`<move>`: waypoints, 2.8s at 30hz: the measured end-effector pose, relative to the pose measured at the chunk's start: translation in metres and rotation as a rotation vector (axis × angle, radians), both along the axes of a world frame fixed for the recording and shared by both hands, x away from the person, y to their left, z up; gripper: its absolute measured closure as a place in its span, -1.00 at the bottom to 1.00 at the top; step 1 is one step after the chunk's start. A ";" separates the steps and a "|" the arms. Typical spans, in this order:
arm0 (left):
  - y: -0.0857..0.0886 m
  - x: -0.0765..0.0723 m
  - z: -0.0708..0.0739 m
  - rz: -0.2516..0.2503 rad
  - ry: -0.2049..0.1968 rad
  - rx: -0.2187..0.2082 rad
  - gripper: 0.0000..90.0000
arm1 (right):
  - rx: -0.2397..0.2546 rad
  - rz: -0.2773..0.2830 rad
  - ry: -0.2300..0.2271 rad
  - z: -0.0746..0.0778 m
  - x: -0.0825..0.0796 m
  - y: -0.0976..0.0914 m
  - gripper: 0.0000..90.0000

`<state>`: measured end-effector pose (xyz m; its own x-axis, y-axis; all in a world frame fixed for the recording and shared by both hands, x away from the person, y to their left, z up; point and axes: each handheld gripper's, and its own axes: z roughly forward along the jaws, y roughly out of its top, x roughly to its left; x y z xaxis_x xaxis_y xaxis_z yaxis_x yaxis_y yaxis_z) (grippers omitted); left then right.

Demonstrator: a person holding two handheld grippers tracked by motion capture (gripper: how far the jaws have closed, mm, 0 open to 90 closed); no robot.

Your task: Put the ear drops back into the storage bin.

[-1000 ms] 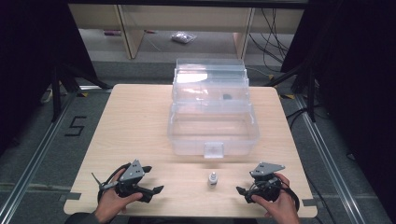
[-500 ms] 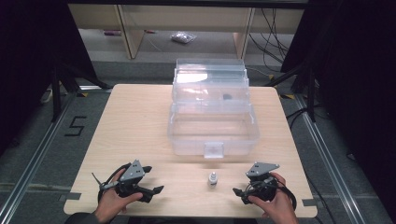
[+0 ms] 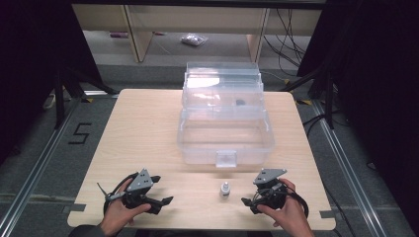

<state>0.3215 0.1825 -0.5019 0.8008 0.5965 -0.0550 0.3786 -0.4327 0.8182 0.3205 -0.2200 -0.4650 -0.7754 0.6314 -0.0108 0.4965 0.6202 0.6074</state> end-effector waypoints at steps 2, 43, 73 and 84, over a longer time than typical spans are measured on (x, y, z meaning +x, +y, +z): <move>0.001 0.001 0.000 -0.007 -0.006 0.013 -0.67 | -0.021 0.015 0.017 0.003 0.001 0.004 -0.45; 0.001 0.001 0.000 -0.010 -0.003 0.011 -0.67 | -0.203 0.201 0.045 0.004 0.025 0.071 -0.27; 0.001 0.001 0.000 -0.010 -0.003 0.002 -0.67 | -0.264 0.258 0.101 -0.007 0.036 0.091 0.21; 0.001 0.000 0.000 -0.010 -0.002 0.001 -0.67 | -0.253 0.256 0.102 0.001 0.038 0.090 0.33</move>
